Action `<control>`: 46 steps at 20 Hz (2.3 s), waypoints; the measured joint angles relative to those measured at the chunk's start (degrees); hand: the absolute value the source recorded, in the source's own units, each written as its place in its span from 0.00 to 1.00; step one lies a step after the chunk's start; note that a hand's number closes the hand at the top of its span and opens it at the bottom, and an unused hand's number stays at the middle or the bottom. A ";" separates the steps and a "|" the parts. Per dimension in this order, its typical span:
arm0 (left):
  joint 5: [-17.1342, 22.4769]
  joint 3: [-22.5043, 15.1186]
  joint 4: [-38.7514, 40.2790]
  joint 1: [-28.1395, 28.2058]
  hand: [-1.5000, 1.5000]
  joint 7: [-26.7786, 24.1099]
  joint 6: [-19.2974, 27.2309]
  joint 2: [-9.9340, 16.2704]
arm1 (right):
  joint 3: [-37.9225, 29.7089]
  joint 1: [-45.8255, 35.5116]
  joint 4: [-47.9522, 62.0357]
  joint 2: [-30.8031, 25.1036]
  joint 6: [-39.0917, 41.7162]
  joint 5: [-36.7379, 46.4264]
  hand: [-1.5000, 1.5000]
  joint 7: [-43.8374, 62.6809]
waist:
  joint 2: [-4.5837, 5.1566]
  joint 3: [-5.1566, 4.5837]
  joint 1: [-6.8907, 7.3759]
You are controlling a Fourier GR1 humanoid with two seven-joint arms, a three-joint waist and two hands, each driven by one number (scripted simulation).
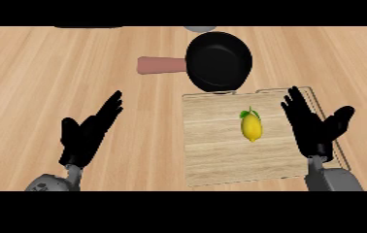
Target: Pick the lemon from the tray and place it in the pot
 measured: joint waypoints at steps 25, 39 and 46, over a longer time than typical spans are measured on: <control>-0.49 16.40 -4.47 -6.47 0.50 0.02 9.39 0.80 | 3.10 -19.96 10.26 -25.45 25.69 22.52 0.00 -28.01 | 0.39 1.27 2.17; -1.48 17.41 -5.38 -6.38 0.50 1.41 8.78 0.31 | 18.77 -26.32 -2.42 -24.13 41.98 32.45 0.00 1.23 | 0.28 1.26 1.93; -4.35 17.77 -4.40 -5.85 0.50 0.01 8.56 -2.70 | 17.14 -23.08 -6.46 -18.29 45.22 35.69 0.00 8.07 | 0.39 1.32 1.72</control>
